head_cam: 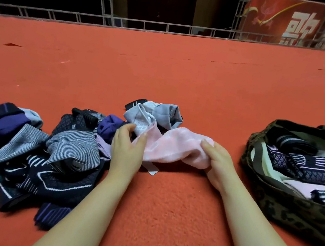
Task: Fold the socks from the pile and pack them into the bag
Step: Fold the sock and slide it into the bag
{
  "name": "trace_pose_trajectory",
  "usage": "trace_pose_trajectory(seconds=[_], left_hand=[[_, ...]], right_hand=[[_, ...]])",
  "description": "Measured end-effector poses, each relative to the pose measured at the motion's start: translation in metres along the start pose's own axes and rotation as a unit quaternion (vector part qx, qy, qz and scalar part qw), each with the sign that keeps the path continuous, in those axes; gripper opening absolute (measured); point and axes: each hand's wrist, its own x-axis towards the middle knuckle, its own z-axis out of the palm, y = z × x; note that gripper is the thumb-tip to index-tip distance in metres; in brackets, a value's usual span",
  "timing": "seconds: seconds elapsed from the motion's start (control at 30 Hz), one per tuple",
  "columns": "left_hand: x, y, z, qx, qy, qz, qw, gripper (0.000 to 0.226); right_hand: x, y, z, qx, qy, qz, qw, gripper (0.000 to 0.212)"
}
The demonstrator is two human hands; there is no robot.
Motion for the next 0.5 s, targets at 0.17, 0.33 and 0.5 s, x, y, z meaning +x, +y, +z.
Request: trace_pose_trajectory(seconds=[0.17, 0.33, 0.5], left_hand=[[-0.01, 0.022, -0.007, -0.007, -0.033, 0.144, 0.989, 0.044], [-0.018, 0.017, 0.0, 0.061, -0.157, 0.2, 0.965, 0.058], [-0.014, -0.004, 0.004, 0.194, -0.129, 0.031, 0.972, 0.056]], right_hand=[[-0.025, -0.015, -0.001, -0.02, -0.156, -0.015, 0.987, 0.07], [-0.038, -0.03, -0.012, -0.136, -0.189, 0.227, 0.946, 0.094], [-0.026, -0.028, -0.008, -0.232, -0.079, 0.232, 0.941, 0.05]])
